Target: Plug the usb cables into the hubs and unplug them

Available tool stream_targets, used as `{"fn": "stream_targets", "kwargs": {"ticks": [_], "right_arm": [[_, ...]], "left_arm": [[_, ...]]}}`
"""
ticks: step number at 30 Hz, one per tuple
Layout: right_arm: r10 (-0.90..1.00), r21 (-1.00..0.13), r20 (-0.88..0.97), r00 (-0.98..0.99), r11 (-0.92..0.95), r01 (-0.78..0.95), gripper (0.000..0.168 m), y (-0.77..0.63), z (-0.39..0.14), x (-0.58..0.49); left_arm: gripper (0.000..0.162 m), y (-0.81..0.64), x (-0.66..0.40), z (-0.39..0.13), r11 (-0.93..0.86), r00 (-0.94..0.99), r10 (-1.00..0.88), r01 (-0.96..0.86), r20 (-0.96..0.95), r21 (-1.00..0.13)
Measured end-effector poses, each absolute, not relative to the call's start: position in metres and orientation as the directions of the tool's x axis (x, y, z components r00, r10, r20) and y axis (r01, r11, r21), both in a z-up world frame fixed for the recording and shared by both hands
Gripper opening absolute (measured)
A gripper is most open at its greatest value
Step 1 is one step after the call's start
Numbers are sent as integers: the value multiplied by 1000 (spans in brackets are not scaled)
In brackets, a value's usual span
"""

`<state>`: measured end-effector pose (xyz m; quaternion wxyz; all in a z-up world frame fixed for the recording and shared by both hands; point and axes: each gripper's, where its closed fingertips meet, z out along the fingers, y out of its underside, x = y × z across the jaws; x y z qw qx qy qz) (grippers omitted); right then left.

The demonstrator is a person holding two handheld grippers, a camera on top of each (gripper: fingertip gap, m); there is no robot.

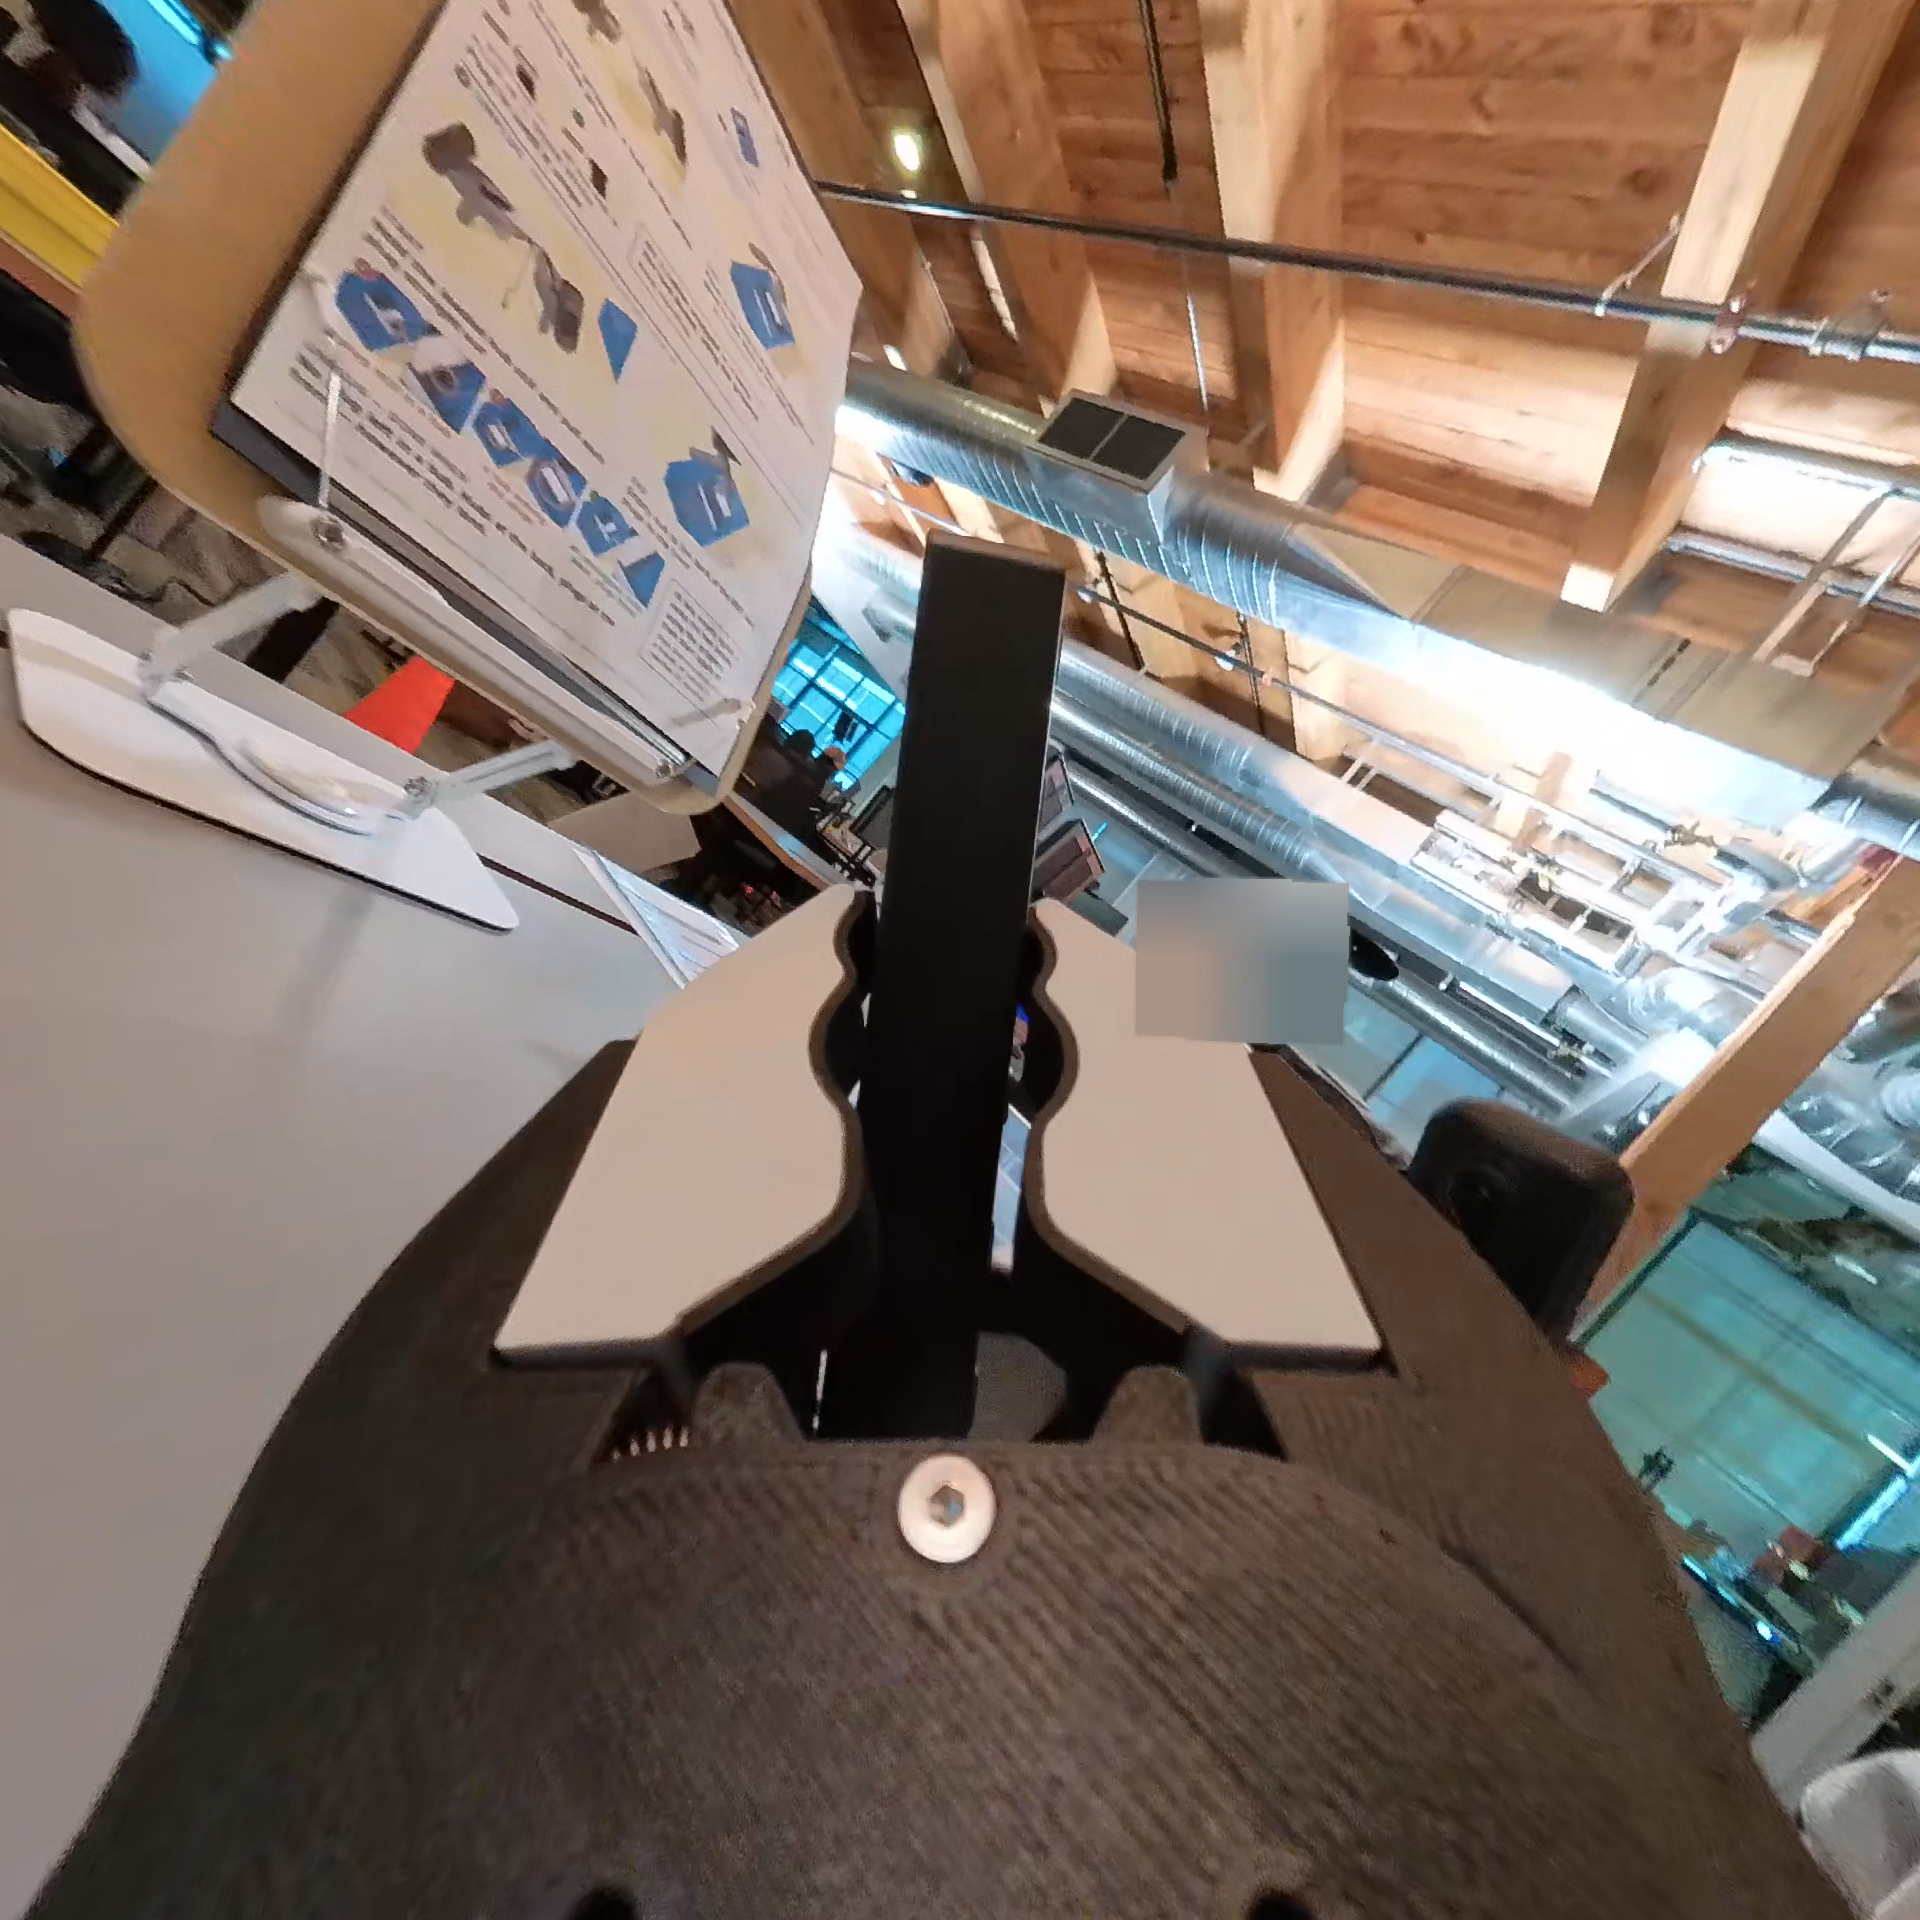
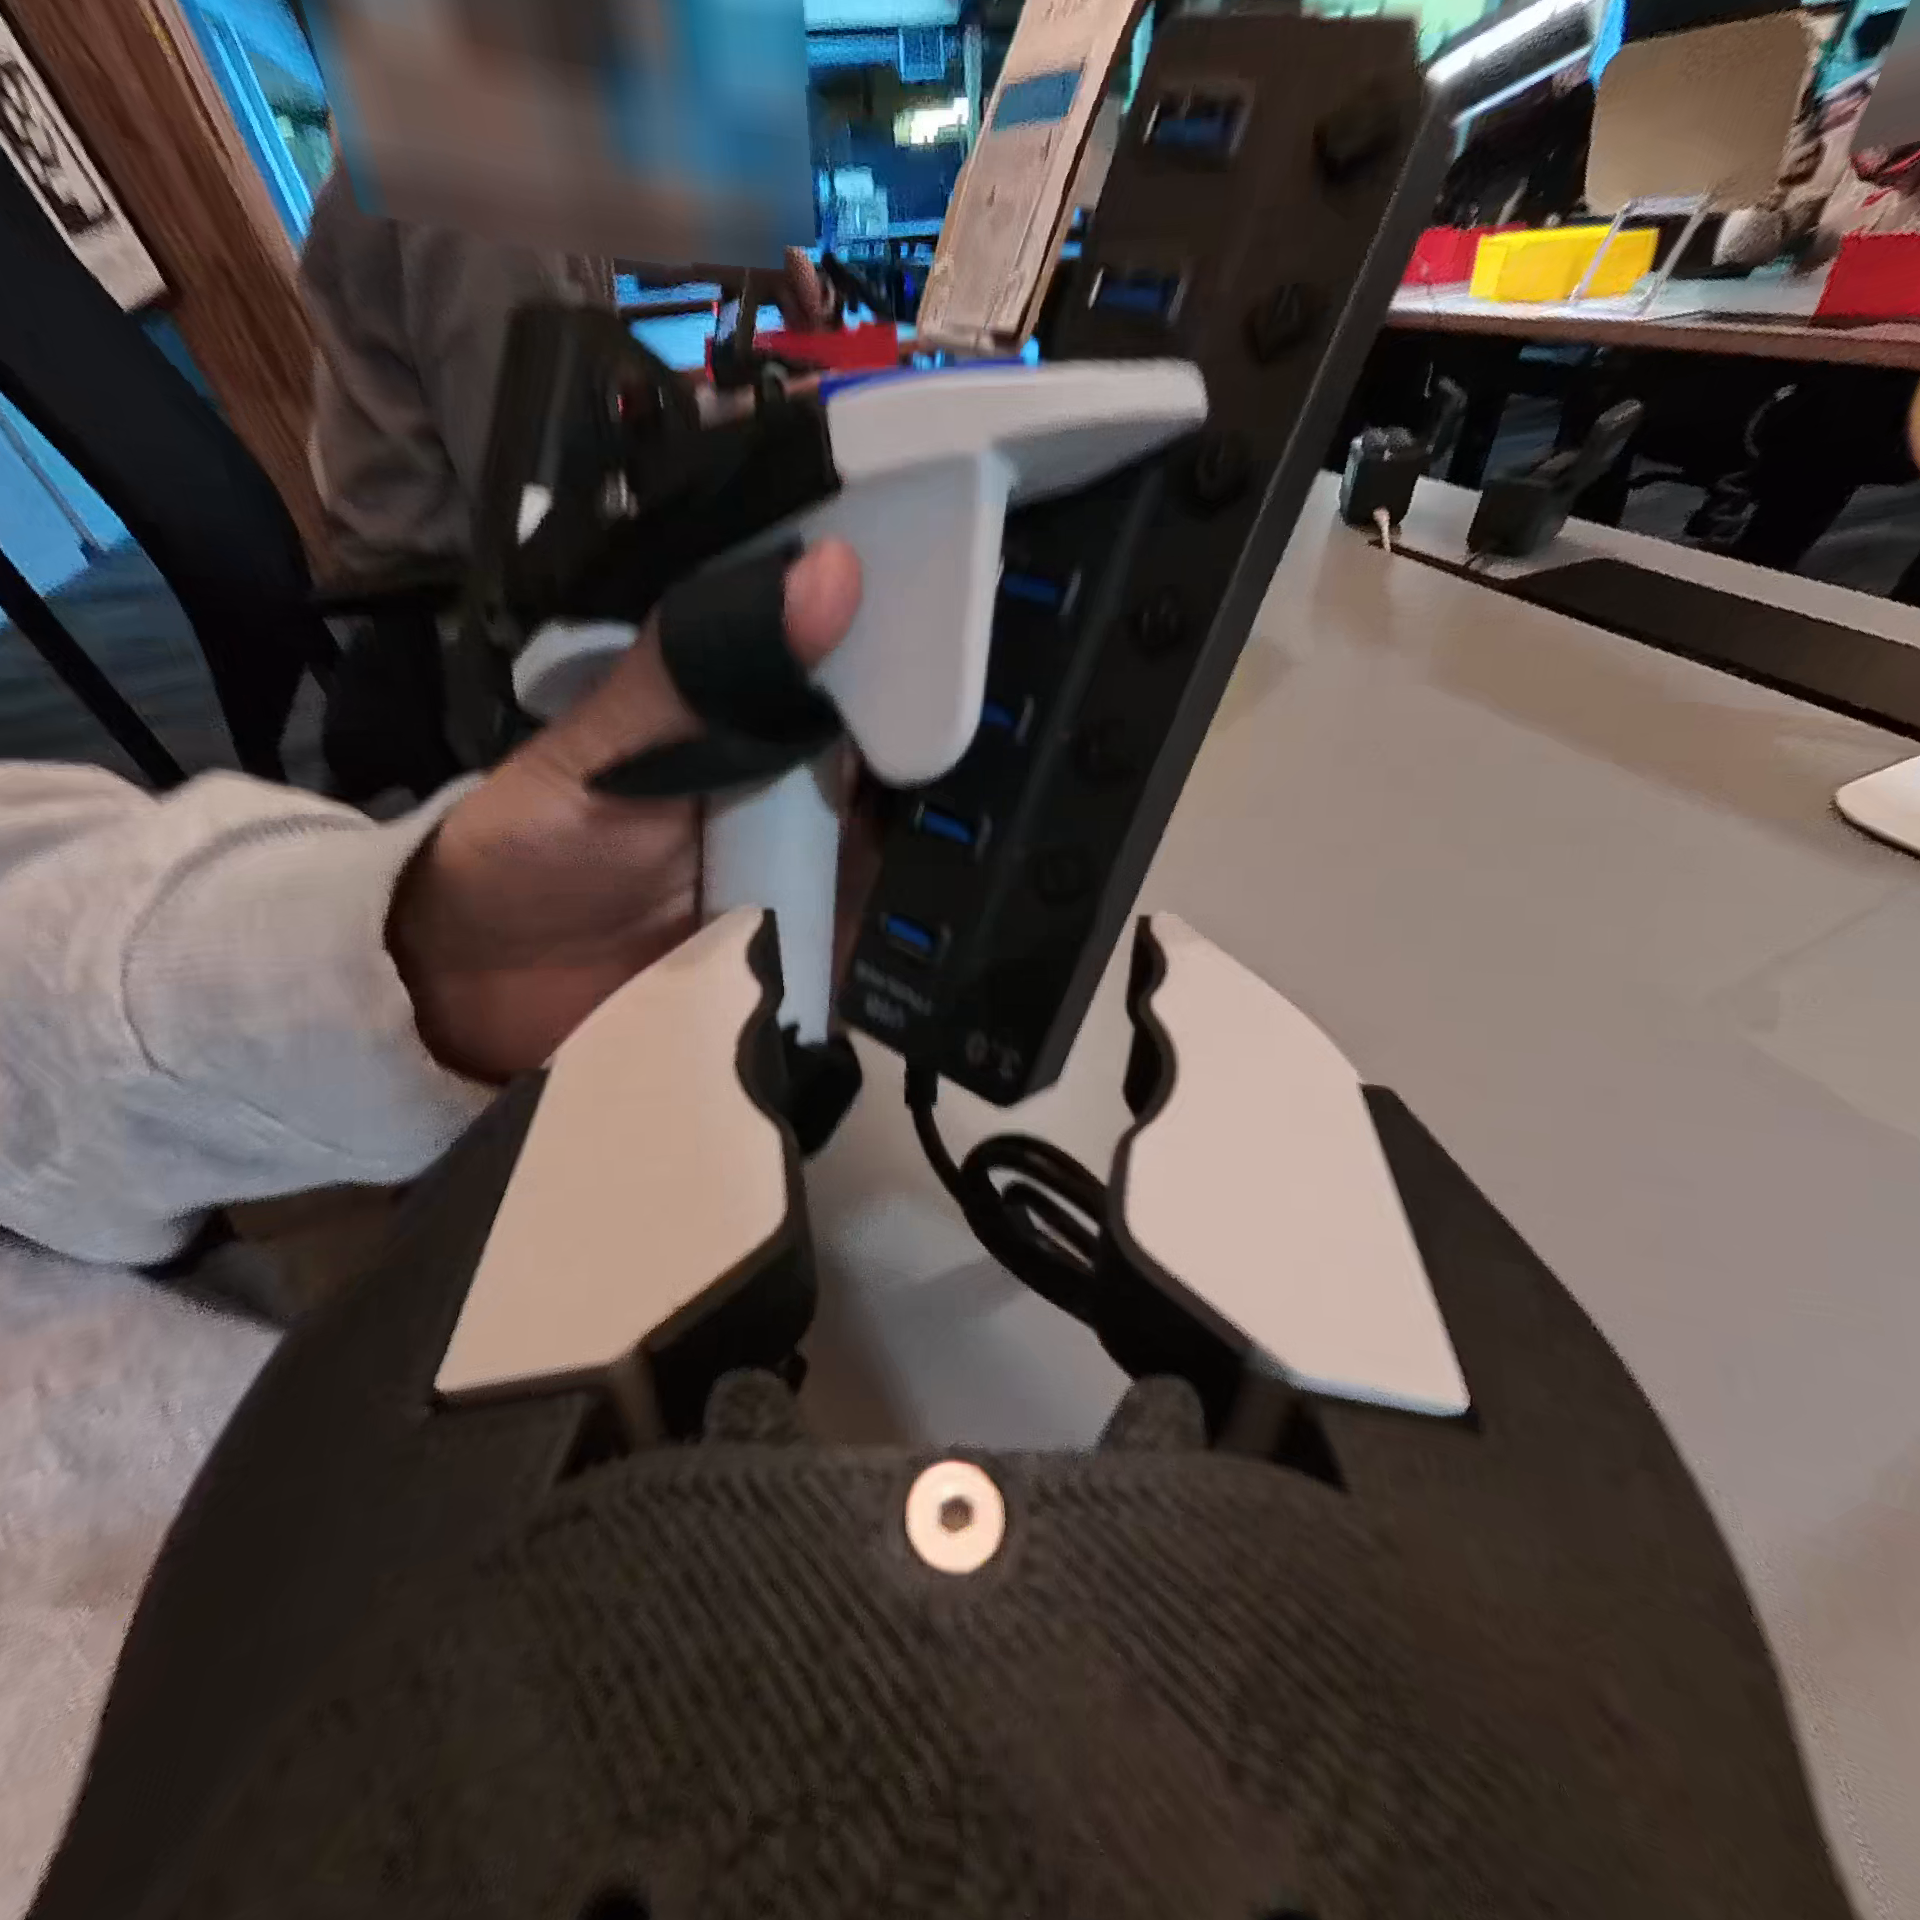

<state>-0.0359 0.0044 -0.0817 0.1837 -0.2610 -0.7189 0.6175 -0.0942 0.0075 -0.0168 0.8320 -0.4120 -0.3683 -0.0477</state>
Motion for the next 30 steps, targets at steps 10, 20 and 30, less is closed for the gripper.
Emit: {"fn": "stream_targets", "kwargs": {"ticks": [10,20,30], "right_arm": [[665,-957,-39,-746,189,218,61,13,-98,-43],[690,-968,-155,-707,35,247,59,46,-72,-54],[798,-980,-122,-591,-192,-56,59,187,112,-63]], "left_arm": [[29,33,-70,-23,639,735,113,461,669,-615],[64,39,-57,-10,598,806,85,429,586,-677],[62,35,-69,-21,612,780,105,439,617,-658]]}}
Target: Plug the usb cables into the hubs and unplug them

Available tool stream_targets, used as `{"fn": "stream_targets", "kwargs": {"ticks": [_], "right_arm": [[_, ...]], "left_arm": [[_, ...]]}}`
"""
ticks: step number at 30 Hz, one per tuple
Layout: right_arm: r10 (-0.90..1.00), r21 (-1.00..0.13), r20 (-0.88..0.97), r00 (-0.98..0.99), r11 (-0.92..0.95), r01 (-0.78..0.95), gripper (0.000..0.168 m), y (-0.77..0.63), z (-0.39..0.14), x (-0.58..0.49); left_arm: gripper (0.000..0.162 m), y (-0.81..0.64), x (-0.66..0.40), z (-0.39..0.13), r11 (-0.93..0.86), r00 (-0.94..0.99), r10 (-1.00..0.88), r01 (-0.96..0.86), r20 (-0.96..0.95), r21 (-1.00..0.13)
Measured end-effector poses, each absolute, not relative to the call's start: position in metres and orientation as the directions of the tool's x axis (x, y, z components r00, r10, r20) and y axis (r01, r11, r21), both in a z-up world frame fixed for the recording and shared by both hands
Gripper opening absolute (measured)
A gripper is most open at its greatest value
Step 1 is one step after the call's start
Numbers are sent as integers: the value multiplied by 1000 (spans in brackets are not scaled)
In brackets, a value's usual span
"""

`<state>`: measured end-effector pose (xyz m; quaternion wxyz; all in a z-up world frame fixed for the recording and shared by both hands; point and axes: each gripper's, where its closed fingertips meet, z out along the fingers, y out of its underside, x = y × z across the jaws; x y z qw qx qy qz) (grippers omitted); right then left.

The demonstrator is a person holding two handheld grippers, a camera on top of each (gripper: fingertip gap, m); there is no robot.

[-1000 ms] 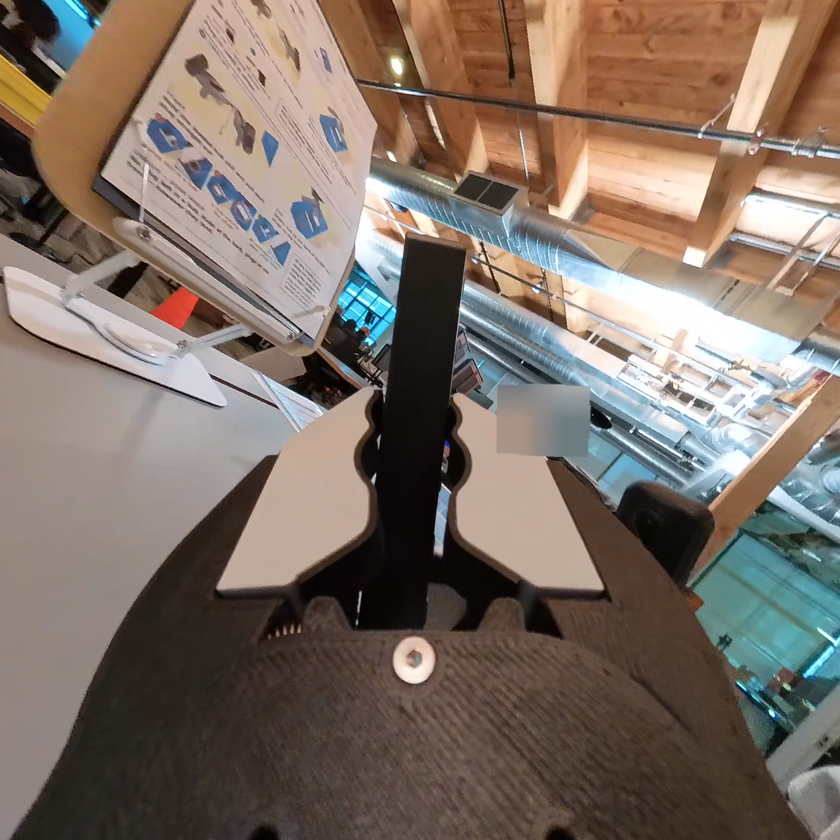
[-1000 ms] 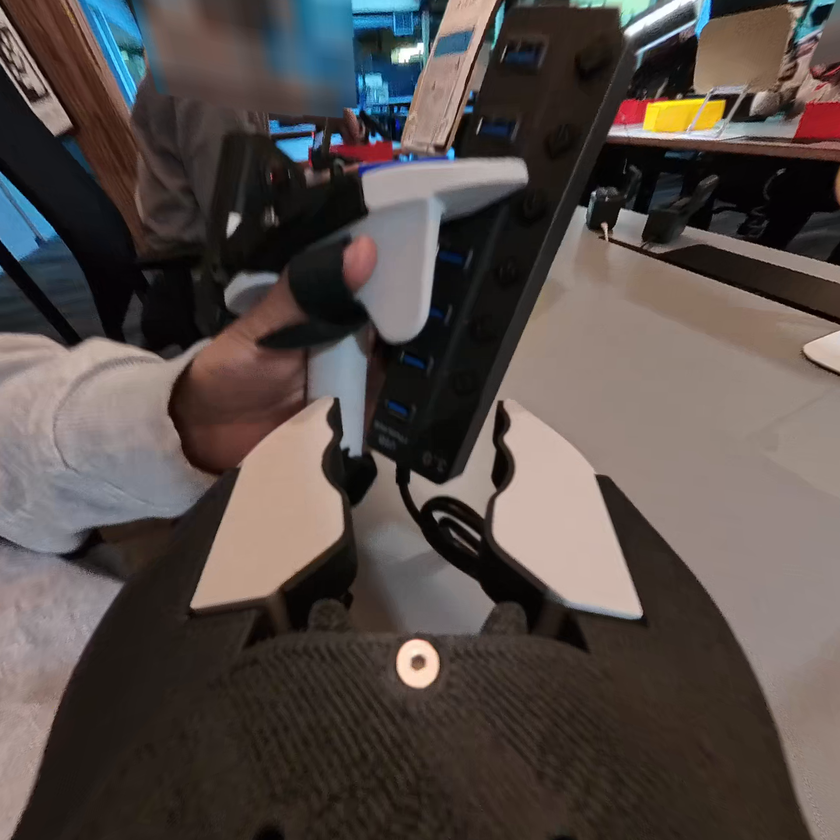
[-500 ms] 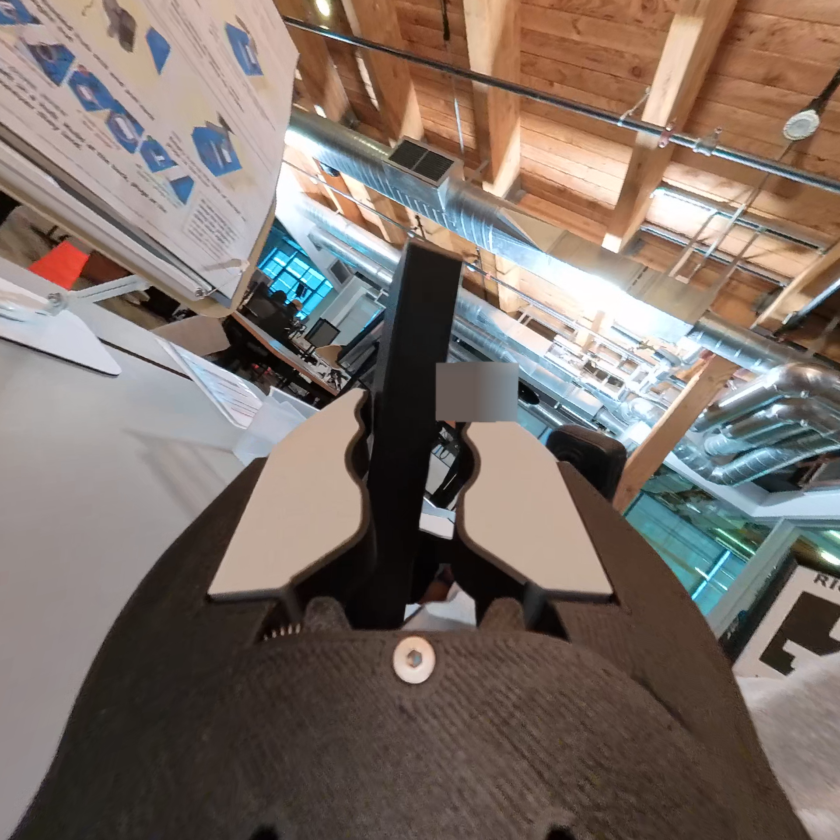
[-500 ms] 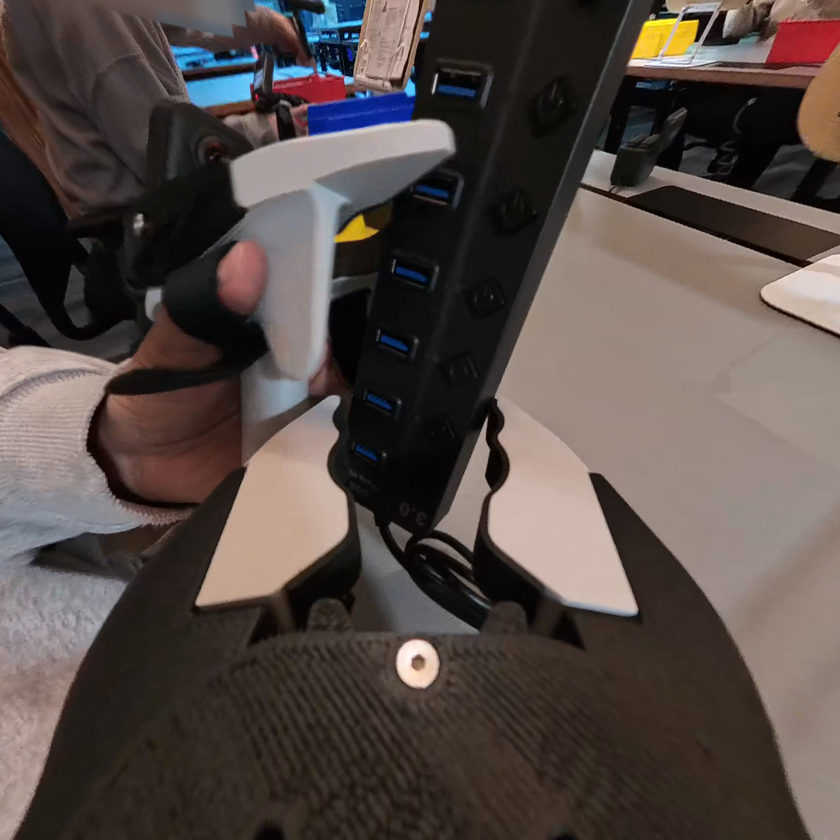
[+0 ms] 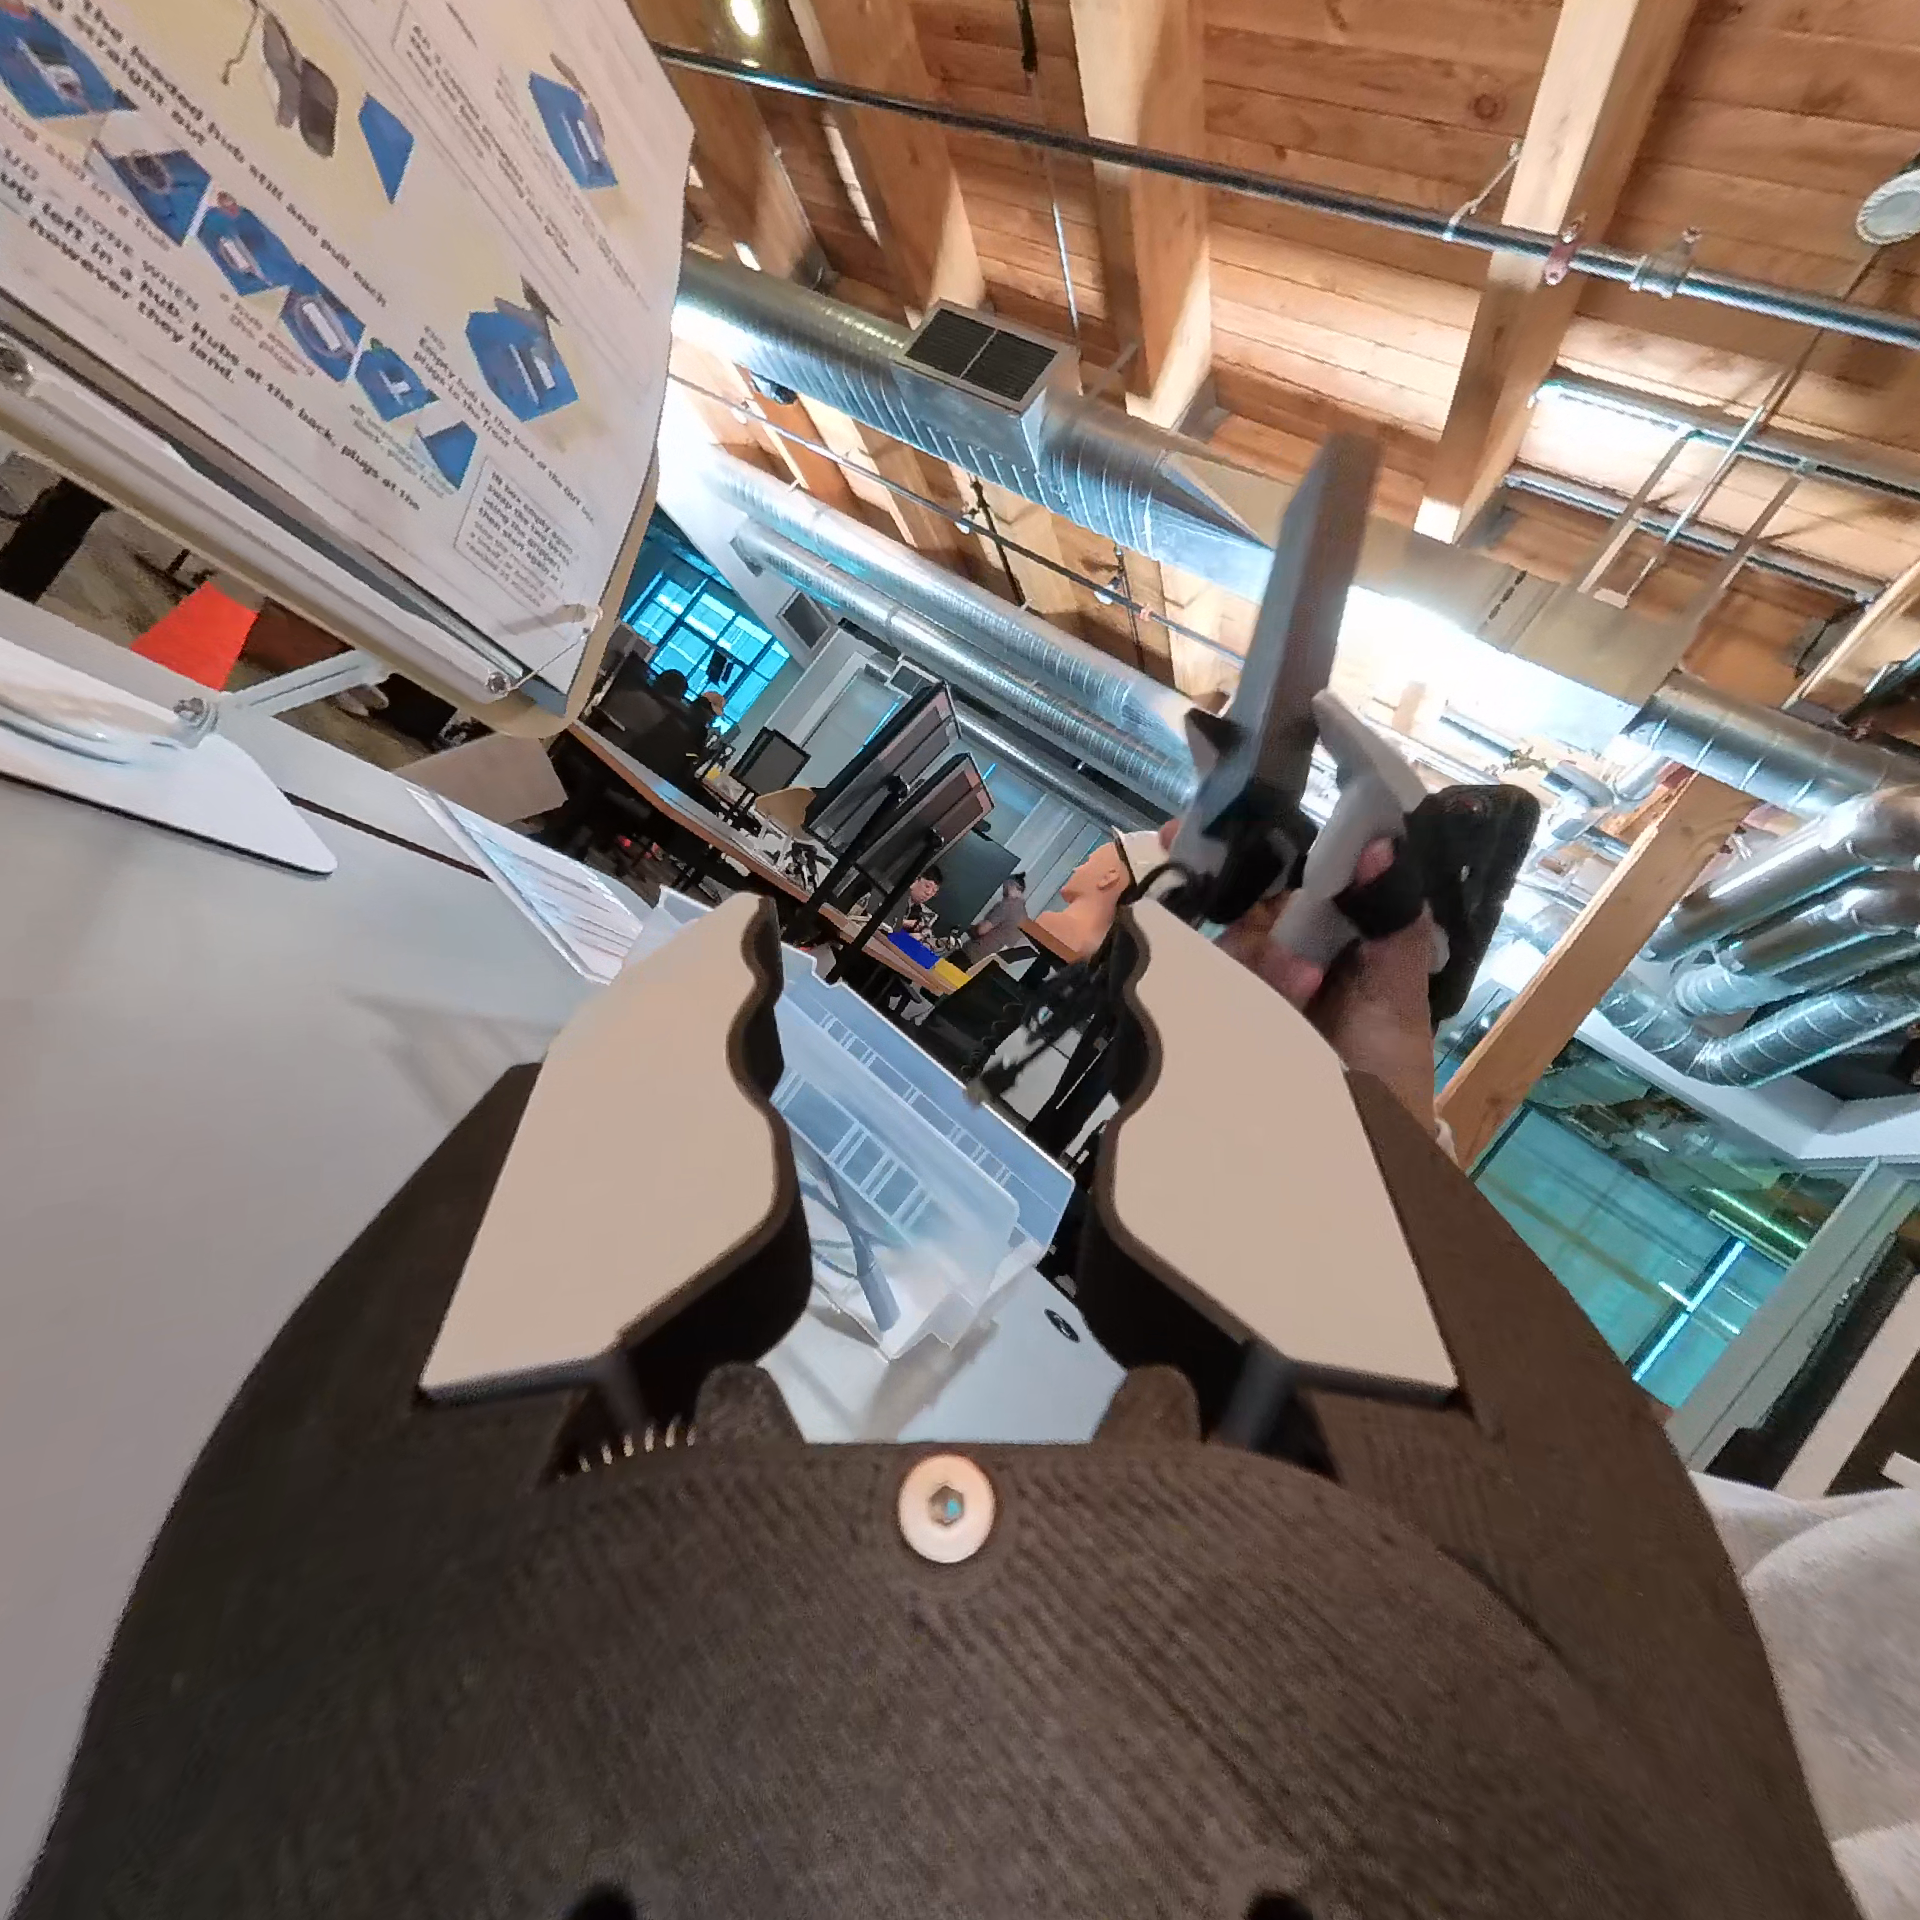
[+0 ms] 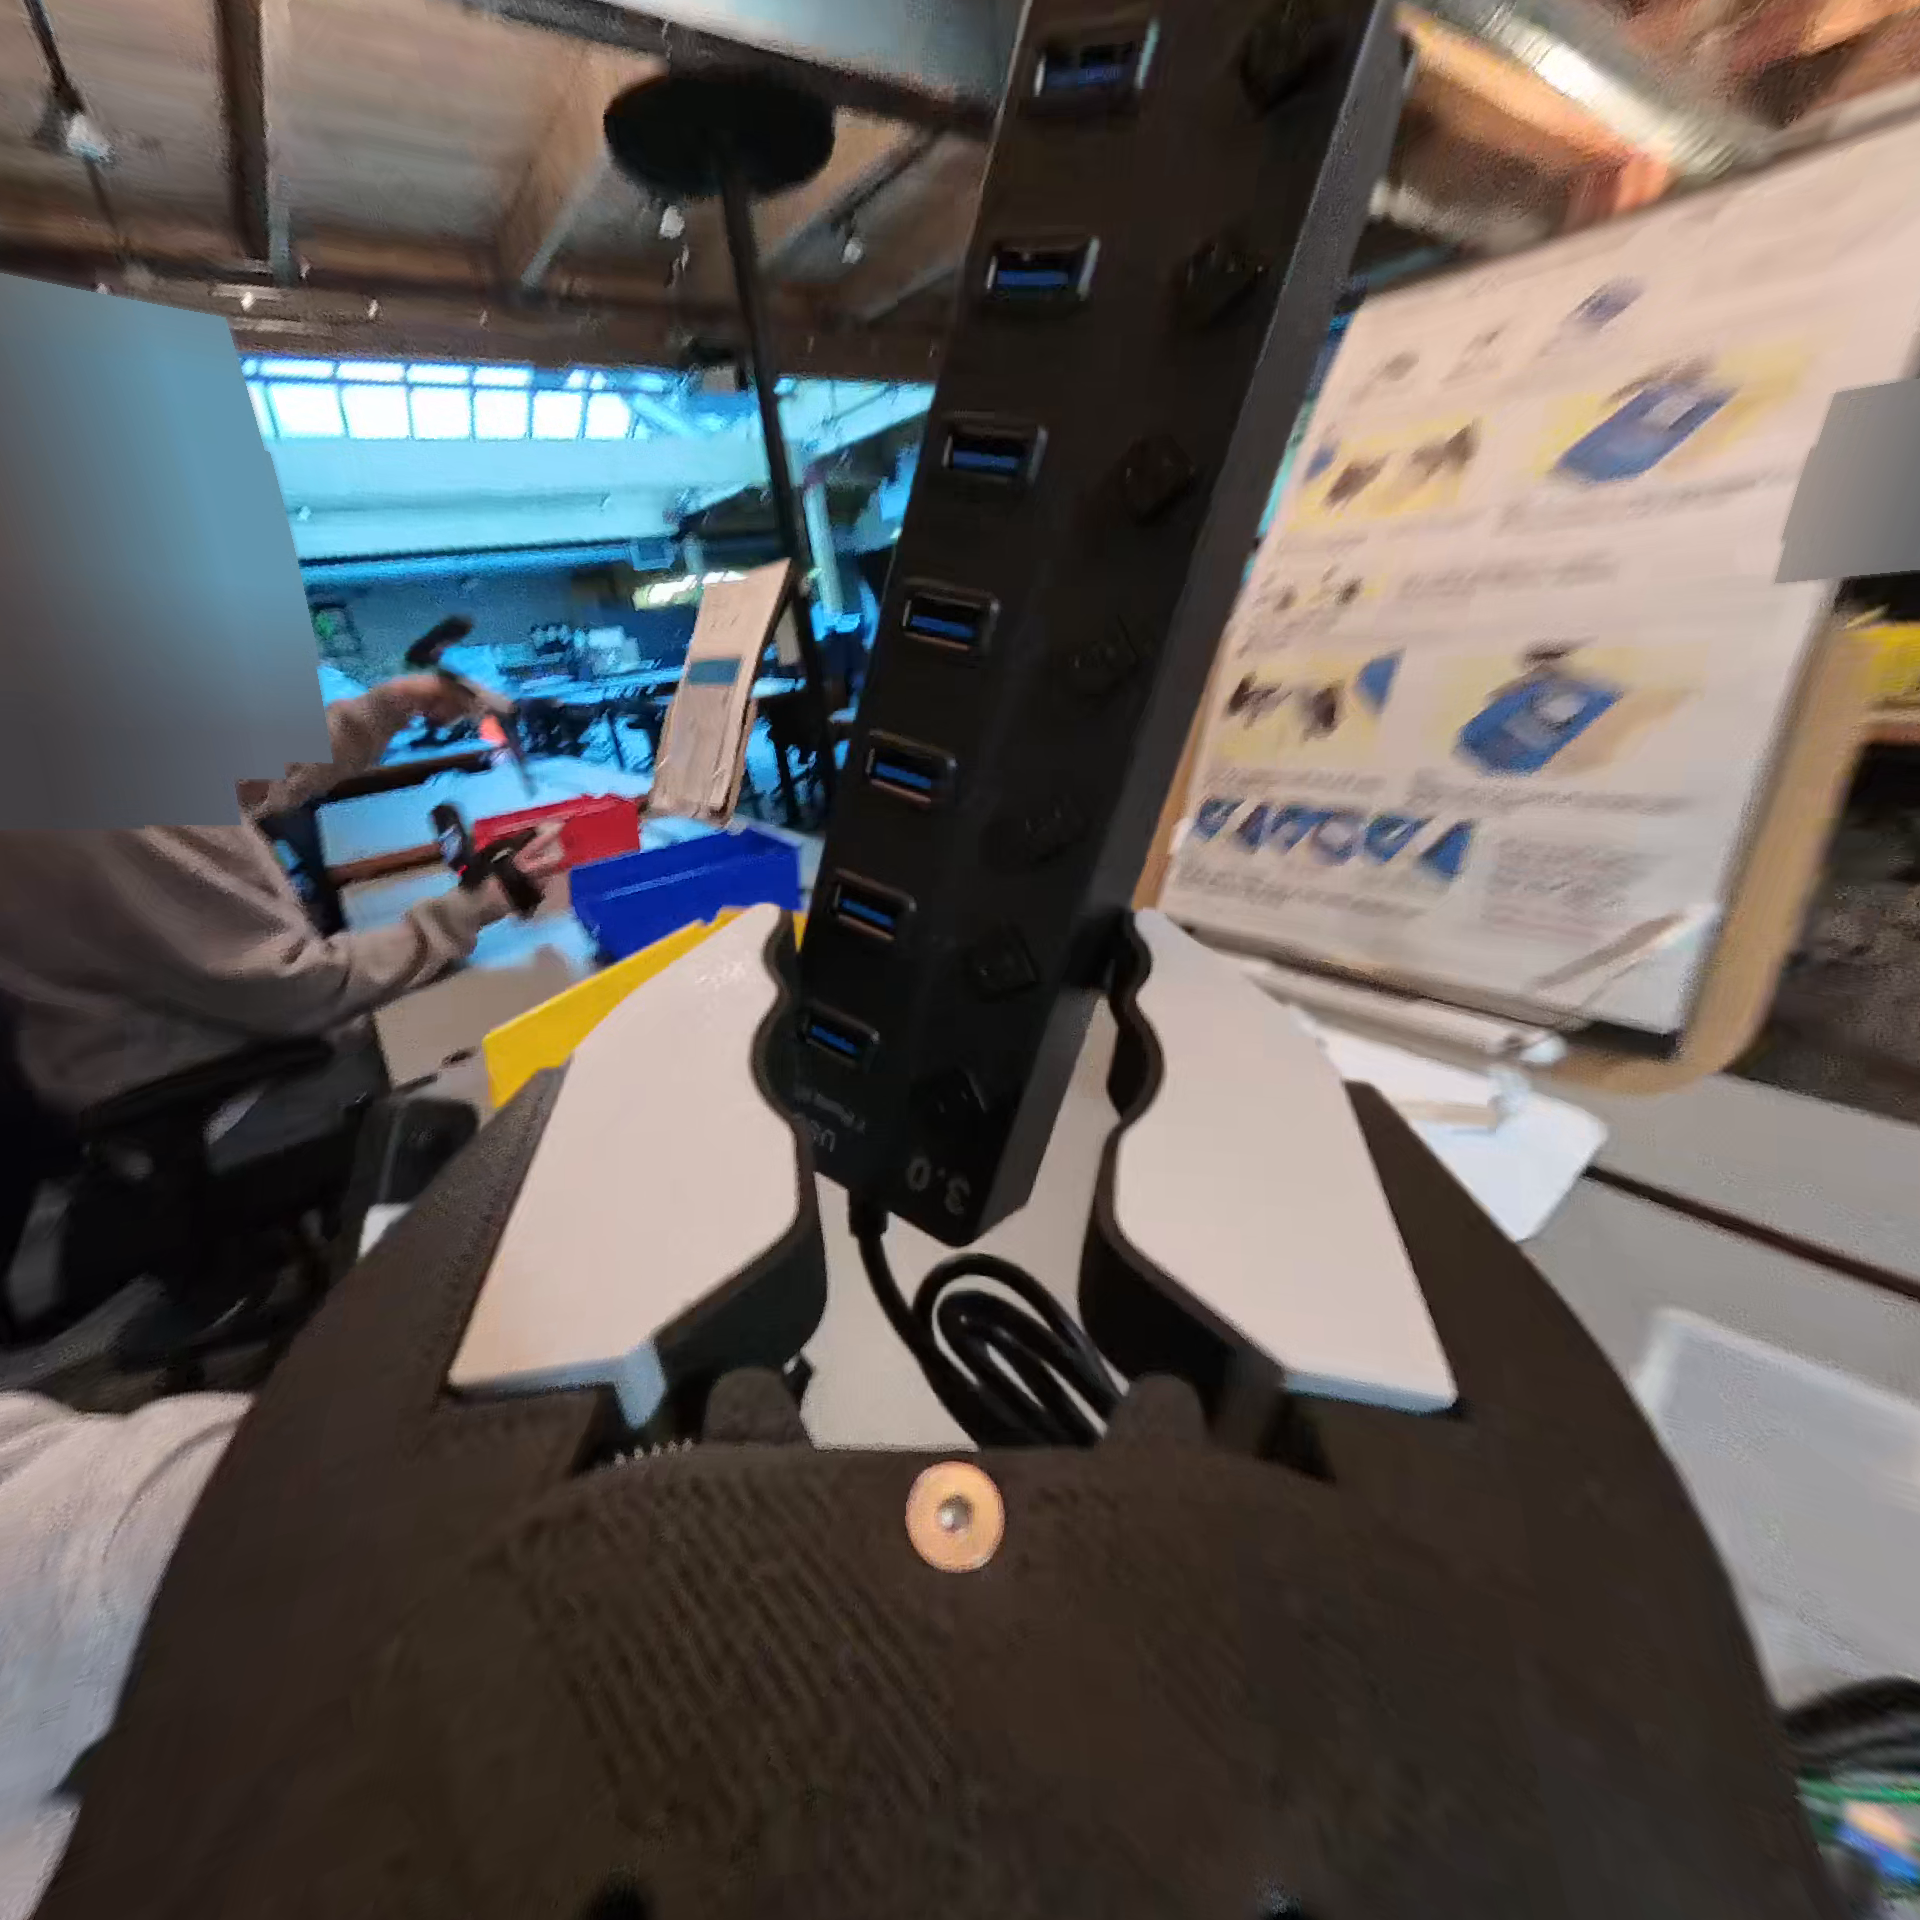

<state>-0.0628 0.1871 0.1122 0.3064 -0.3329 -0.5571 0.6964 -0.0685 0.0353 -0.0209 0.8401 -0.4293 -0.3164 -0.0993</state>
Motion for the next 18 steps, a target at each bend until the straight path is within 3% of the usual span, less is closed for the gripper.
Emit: {"fn": "stream_targets", "kwargs": {"ticks": [3,6,12,18], "right_arm": [[854,-972,-112,-508,-200,-123,59,240,142,-60],[882,-971,-176,-438,-229,-72,58,282,134,-61],[877,-927,-374,-303,-345,146,58,339,43,-89],[886,-850,-428,-177,-329,411,57,363,-32,-98]], "left_arm": [[58,36,-69,-24,609,774,96,452,626,-652],[57,35,-71,-26,604,779,111,440,617,-665],[56,40,-74,-42,570,773,129,455,621,-684],[56,40,-77,-49,544,782,158,441,603,-714]]}}
